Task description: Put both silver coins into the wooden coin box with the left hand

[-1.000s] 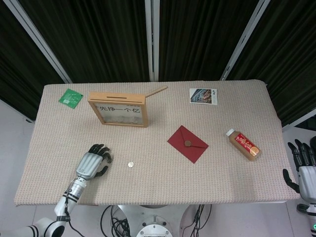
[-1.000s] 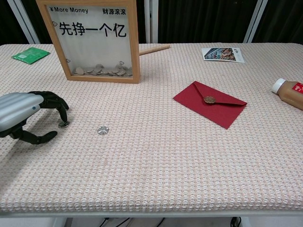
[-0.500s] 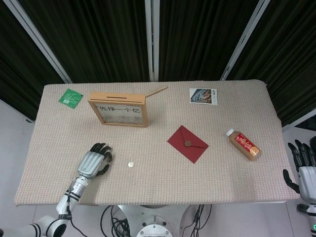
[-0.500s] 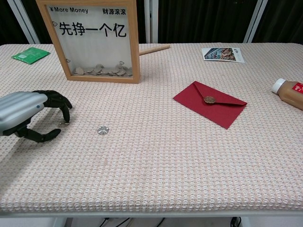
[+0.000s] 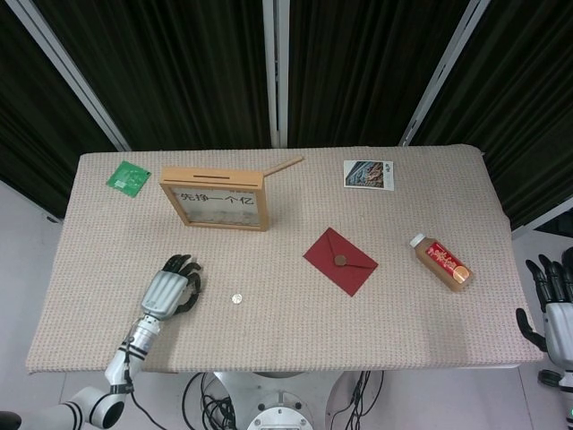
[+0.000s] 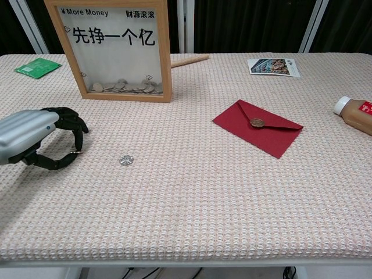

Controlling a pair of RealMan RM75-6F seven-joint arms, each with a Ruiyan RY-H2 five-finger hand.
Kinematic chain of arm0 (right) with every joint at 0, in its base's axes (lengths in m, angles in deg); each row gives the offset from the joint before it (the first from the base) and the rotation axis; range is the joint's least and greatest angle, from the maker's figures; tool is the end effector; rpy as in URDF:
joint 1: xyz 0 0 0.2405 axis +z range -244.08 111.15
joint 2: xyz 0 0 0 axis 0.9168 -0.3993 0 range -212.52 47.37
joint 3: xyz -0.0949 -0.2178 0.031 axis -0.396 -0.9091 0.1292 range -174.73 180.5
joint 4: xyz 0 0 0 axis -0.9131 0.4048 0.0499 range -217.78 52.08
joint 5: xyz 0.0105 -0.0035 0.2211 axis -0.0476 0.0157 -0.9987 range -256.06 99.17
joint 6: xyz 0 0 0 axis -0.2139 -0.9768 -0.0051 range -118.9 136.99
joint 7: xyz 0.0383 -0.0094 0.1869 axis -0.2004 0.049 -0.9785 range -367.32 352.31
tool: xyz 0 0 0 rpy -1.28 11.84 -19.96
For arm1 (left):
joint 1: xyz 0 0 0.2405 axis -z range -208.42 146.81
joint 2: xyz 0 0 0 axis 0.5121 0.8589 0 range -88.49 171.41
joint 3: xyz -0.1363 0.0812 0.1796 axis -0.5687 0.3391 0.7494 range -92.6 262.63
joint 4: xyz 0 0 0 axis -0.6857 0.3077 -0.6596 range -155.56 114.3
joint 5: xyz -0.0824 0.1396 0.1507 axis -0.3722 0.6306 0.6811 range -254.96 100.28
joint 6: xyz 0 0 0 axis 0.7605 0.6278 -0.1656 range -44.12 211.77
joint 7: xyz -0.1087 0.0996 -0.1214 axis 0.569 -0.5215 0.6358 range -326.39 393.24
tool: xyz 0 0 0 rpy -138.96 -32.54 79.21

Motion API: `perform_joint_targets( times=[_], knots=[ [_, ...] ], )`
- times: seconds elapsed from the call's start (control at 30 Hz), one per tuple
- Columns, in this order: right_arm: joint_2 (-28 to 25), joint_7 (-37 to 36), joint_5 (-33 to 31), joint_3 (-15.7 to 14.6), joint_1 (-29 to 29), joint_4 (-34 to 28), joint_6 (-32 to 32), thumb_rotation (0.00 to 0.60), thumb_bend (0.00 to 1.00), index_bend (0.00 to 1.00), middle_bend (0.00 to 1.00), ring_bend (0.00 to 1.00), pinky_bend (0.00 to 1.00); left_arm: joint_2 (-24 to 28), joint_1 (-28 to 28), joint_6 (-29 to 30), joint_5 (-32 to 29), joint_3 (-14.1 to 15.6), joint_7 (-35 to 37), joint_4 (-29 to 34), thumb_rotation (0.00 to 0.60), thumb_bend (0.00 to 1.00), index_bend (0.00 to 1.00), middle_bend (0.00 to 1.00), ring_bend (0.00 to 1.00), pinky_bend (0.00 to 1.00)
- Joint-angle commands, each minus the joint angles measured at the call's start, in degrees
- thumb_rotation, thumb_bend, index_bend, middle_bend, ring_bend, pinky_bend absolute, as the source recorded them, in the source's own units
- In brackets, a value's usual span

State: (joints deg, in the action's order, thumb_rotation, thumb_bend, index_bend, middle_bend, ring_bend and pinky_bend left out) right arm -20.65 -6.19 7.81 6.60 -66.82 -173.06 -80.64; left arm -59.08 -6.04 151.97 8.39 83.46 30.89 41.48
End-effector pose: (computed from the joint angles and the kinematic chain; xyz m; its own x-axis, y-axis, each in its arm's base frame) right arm -0.3215 -0.2026 0.1738 0.4868 0.0548 0.8718 -0.8728 0.0717 0.4828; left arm -0.2285 0.3074 -0.0737 0.4112 0.1980 0.8898 0.8831 -0.3286 -0.3350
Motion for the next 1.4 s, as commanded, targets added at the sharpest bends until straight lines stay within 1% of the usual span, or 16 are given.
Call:
perform_joint_targets(
  times=[0.03, 0.1, 0.23, 0.33, 0.47, 0.6, 0.73, 1.17, 1.4],
  knots=[
    [0.0, -0.1, 0.0, 0.0, 0.0, 0.1, 0.0, 0.6, 0.35, 0.0, 0.0, 0.0, 0.0, -0.9, -0.1, 1.0, 0.7, 0.1, 1.1, -1.4, 0.6, 0.35, 0.51, 0.27, 0.11, 0.14],
    [0.1, -0.1, 0.0, 0.0, 0.0, 0.1, 0.0, 0.6, 0.35, 0.0, 0.0, 0.0, 0.0, -1.1, -0.1, 1.5, 1.0, 0.1, 1.6, -2.0, 0.6, 0.36, 0.51, 0.28, 0.12, 0.14],
    [0.1, -0.1, -0.1, 0.1, 0.0, 0.1, 0.1, 0.6, 0.35, 0.0, 0.0, 0.0, 0.0, -1.1, 0.0, 2.2, 1.6, 0.2, 2.2, -2.3, 0.6, 0.36, 0.44, 0.28, 0.12, 0.14],
    [0.1, 0.0, 0.0, 0.1, 0.1, 0.1, 0.2, 0.6, 0.35, 0.0, 0.0, 0.0, 0.0, -1.1, -0.1, 2.5, 1.6, 0.2, 2.2, -2.4, 0.6, 0.36, 0.41, 0.28, 0.12, 0.14],
    [0.1, 0.1, 0.0, 0.0, 0.1, 0.0, 0.2, 0.6, 0.35, 0.0, 0.0, 0.0, 0.0, -1.3, -0.2, 2.7, 1.6, 0.1, 2.6, -2.7, 0.6, 0.36, 0.45, 0.28, 0.13, 0.14],
    [0.1, 0.1, -0.2, 0.1, 0.1, 0.0, 0.4, 0.6, 0.35, 0.0, 0.0, 0.0, 0.0, -1.5, -0.3, 3.4, 1.9, 0.1, 3.4, -3.0, 0.6, 0.36, 0.5, 0.31, 0.13, 0.14],
    [0.2, 0.1, -0.2, 0.1, 0.1, 0.1, 0.4, 0.6, 0.35, 0.0, 0.0, 0.0, 0.0, -1.5, -0.2, 3.5, 2.1, 0.2, 4.4, -3.0, 0.6, 0.36, 0.53, 0.31, 0.13, 0.15],
    [0.0, -0.5, -0.7, 0.1, 0.1, 0.5, 0.9, 0.6, 0.35, 0.0, 0.0, 0.0, 0.0, -1.3, 0.1, 2.7, 1.9, 0.3, 5.1, -2.5, 0.6, 0.38, 0.54, 0.31, 0.13, 0.15],
    [0.1, -0.8, -1.0, 0.3, 0.1, 0.6, 1.0, 0.6, 0.35, 0.0, 0.0, 0.0, 0.0, -0.9, 0.3, 2.6, 1.7, 0.0, 5.2, -1.7, 0.6, 0.44, 0.57, 0.31, 0.13, 0.15]
  ],
)
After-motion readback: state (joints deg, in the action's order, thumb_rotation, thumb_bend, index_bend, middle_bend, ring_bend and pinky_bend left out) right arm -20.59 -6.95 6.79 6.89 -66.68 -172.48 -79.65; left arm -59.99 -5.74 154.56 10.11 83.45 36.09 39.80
